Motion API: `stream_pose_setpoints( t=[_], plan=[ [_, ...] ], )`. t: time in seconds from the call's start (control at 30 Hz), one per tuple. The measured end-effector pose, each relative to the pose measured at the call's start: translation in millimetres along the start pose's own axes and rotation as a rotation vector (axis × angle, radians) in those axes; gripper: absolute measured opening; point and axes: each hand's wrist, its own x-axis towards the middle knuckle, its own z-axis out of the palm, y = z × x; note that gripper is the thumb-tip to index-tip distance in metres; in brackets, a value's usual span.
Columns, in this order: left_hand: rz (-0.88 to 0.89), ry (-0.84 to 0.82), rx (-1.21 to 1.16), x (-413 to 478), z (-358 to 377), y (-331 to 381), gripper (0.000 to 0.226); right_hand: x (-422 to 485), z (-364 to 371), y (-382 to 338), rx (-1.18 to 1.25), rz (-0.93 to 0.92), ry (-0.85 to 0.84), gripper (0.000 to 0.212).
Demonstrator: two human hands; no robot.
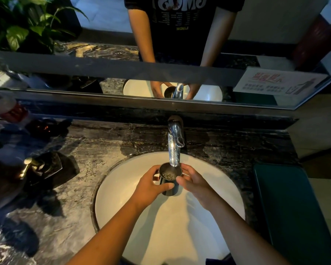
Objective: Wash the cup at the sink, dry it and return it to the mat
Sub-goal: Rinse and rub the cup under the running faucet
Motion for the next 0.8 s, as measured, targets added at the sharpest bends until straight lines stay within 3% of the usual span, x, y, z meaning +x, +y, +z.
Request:
stream_pose_setpoints(
  t=[0.27, 0.4, 0.53, 0.67, 0.8],
  plan=[
    [0.053, -0.048, -0.03, -0.9, -1.0, 6.5, 0.055, 12.0, 1.9, 8.5, 0.028, -0.051, -0.097, 0.064],
    [0.079, -0.095, -0.024, -1.4, -4.5, 7.2, 0.055, 15.7, 1.2, 4.7, -0.029, -0.036, -0.132, 0.069],
    [0.067, -0.134, -0.046, -1.6, -7.8, 8.7, 0.056, 19.4, 0.7, 3.9, -0.068, -0.025, -0.116, 0.063],
    [0.074, -0.141, -0.121, -3.5, -9.8, 8.2, 0.052, 20.8, -0.4, 5.1, -0.052, -0.031, -0.079, 0.072],
    [-0.03, -0.086, -0.265, -5.0, -13.0, 7.1, 0.039, 22.1, -4.3, 10.4, -0.051, -0.044, -0.019, 0.072]
  ],
)
